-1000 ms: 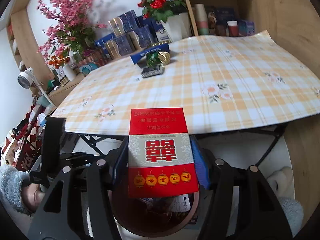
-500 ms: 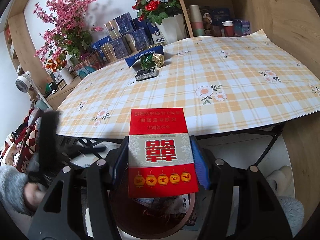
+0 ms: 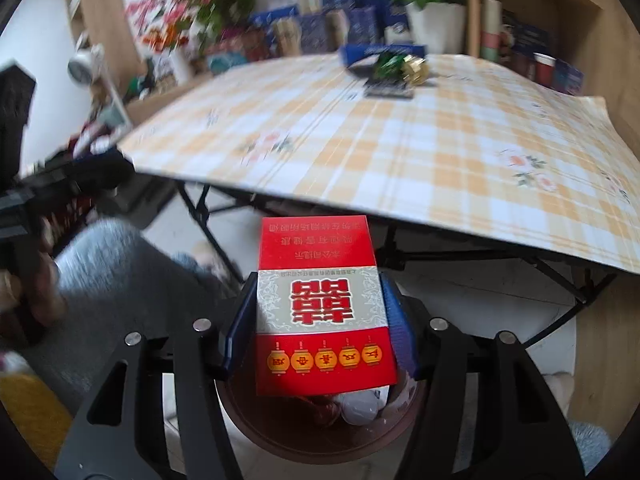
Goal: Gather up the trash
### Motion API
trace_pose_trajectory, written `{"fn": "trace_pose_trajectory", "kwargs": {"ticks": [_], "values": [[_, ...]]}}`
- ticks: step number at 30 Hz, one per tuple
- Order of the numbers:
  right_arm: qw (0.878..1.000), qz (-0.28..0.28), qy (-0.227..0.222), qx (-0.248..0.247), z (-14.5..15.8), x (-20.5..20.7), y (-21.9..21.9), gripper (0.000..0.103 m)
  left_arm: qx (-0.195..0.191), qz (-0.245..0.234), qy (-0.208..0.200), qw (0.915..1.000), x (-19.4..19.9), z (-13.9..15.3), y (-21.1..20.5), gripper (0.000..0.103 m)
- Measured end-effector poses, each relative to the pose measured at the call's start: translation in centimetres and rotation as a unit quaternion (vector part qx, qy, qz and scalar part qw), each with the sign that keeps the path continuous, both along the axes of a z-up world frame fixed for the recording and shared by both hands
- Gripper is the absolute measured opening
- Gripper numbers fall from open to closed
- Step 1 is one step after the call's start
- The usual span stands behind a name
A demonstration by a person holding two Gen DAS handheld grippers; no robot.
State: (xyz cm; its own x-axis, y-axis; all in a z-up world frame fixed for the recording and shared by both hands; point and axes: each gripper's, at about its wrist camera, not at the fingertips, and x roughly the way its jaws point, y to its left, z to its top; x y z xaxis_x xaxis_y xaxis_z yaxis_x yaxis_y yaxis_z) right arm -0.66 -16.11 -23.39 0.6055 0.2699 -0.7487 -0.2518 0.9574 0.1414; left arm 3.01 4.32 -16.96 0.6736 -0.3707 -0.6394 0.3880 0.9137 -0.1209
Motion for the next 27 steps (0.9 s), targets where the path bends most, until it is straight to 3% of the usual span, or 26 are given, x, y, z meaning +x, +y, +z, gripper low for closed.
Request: {"fn": "trace_pose_trajectory", "kwargs": {"ticks": [2, 8, 16, 22, 23, 25, 27], "values": [[1.0, 0.005, 0.011, -0.009, -0.7, 0.2, 0.5, 0.059, -0.006, 0.019, -0.005, 0.9998, 0.1, -0.1, 0.7, 0.097], [0.999, -0.015, 0.028, -0.005, -1.5, 0.7, 0.1, 0.059, -0.02, 0.029, 0.034, 0.9988, 1.4, -1.3, 1.1, 0.097], [0.999, -0.022, 0.032, 0.0, -1.4, 0.9, 0.0, 0.06, -0.009, 0.021, 0.042, 0.9989, 1.3, -1.8, 0.5, 0.097], [0.999, -0.021, 0.03, -0.002, -1.4, 0.9, 0.0, 0.061, -0.04, 0.047, 0.06, 0.9963, 1.9, -2.1, 2.0, 0.097], [0.999, -0.023, 0.03, 0.0, -1.4, 0.9, -0.1, 0.062, -0.044, 0.05, 0.064, 0.9957, 2.0, -2.1, 2.2, 0.097], [0.999, -0.023, 0.027, 0.005, -1.2, 0.9, -0.2, 0.081, -0.054, 0.058, 0.069, 0.9945, 2.1, -2.2, 2.5, 0.097], [1.0, -0.024, 0.017, 0.004, -1.0, 0.7, -0.2, 0.089, -0.064, 0.067, 0.07, 0.9932, 2.2, -2.2, 3.0, 0.097]]}}
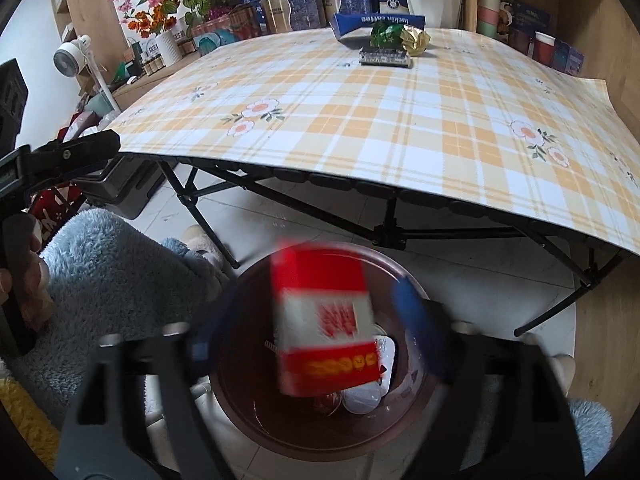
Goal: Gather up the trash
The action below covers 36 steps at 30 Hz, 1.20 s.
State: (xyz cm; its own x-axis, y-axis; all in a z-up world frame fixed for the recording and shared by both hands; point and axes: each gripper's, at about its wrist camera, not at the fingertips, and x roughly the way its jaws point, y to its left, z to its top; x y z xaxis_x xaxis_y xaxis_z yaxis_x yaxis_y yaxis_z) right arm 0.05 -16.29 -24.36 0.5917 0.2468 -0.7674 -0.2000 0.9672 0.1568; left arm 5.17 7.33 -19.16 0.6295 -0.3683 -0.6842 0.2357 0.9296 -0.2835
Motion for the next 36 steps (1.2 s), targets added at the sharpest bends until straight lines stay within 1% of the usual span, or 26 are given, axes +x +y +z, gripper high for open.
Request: {"fn": "trace_pose_trajectory", "kwargs": {"ticks": [3, 7, 10, 17, 27, 36], "values": [[1.0, -0.005, -0.006, -0.002, 0.3, -0.1, 0.0, 0.095, -0.01, 0.009, 0.003, 0.9999, 0.0, 0.0, 0.5, 0.097], [1.0, -0.019, -0.011, 0.0, 0.5, 0.0, -0.5, 0.096, -0.014, 0.016, 0.003, 0.9998, 0.0, 0.1, 0.7, 0.097], [0.999, -0.029, -0.015, 0.006, 0.7, -0.1, -0.9, 0.097, -0.018, 0.019, -0.004, 0.9997, -0.2, 0.3, 0.9, 0.097], [0.999, -0.039, -0.019, 0.015, 0.8, 0.0, -1.5, 0.097, -0.02, 0.019, -0.001, 0.9996, -0.1, 0.3, 0.9, 0.097], [0.998, -0.049, -0.022, 0.018, 0.8, -0.2, -2.3, 0.097, -0.003, 0.014, -0.015, 0.9998, -0.1, 0.7, 0.2, 0.097], [0.997, -0.065, -0.021, 0.029, 0.8, -0.1, -3.2, 0.097, 0.001, 0.014, -0.021, 0.9997, -0.1, 0.8, 0.1, 0.097]]}}
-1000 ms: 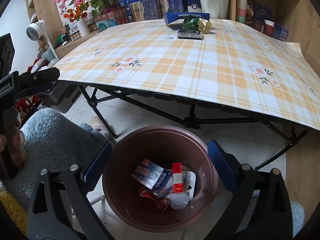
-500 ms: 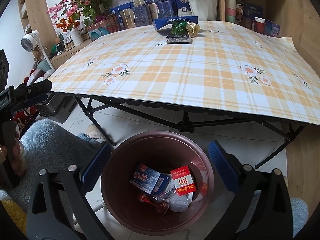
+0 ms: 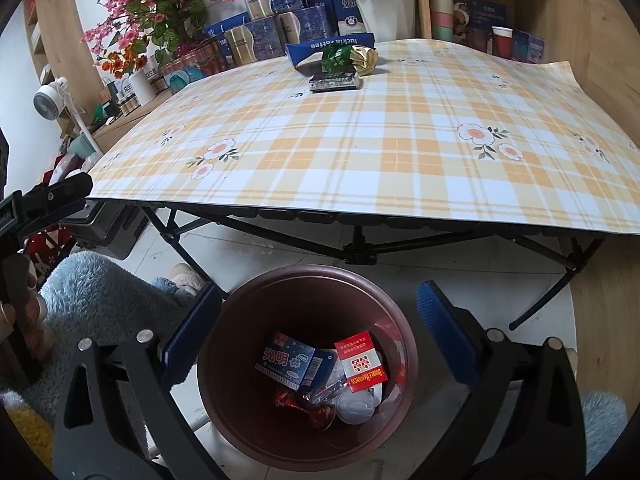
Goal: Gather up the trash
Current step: 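Reach the right gripper to the table and grasp the black Face coffee bag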
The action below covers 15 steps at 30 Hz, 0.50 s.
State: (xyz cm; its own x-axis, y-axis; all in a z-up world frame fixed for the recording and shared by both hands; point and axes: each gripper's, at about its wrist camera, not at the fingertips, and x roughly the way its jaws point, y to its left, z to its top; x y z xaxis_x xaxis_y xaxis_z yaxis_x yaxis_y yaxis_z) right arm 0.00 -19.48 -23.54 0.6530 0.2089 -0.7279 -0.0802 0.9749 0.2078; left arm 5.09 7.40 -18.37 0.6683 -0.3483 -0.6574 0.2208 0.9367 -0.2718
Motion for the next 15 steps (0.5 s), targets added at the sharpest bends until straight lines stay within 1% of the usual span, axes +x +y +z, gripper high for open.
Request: {"fn": "trace_pose_trajectory", "kwargs": {"ticks": [11, 15], "values": [[1.0, 0.005, 0.003, -0.002, -0.2, 0.3, 0.5, 0.097, -0.008, 0.007, 0.004, 0.9999, 0.4, -0.2, 0.5, 0.097], [1.0, -0.001, 0.002, 0.0, 0.0, 0.6, 0.4, 0.097, -0.013, 0.013, -0.004, 0.9998, 0.3, 0.2, 1.0, 0.097]]}}
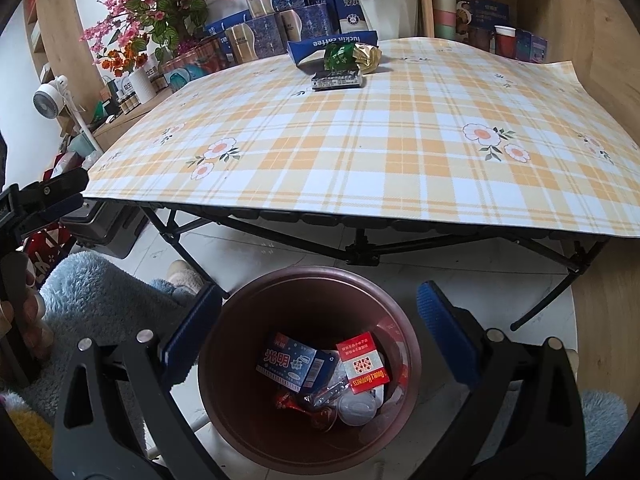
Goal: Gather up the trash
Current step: 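Reach the right gripper to the table and grasp the black Face coffee bag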
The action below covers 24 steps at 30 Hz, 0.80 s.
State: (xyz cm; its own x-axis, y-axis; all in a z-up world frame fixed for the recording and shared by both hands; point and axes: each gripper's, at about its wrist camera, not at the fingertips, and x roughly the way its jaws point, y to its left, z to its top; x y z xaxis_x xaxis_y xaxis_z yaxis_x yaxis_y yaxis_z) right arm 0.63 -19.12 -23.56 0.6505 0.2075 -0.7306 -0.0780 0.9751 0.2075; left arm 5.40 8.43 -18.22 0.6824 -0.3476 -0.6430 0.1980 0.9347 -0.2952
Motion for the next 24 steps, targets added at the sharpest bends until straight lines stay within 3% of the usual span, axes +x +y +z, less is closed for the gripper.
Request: {"fn": "trace_pose_trajectory", "kwargs": {"ticks": [5, 10, 17, 24], "values": [[1.0, 0.003, -0.002, -0.009, 1.3, 1.2, -0.4, 0.097, 0.007, 0.012, -0.008, 0.9999, -0.2, 0.2, 0.5, 0.097], [1.0, 0.016, -0.023, -0.014, 4.2, 5.8, -1.1, 0.097, 0.018, 0.025, -0.005, 0.9995, 0.6, 0.2, 0.8, 0.097], [0.999, 0.026, -0.029, -0.022, 6.6, 17.0, -1.0, 0.097, 0.012, 0.034, 0.01, 0.9993, 2.7, -0.1, 0.9, 0.097], [0.998, -0.002, 0.031, -0.046, 3.7, 28.0, -0.1, 0.096, 0.004, 0.046, 0.029, 0.9985, 5.3, -0.7, 0.8, 0.097]]}}
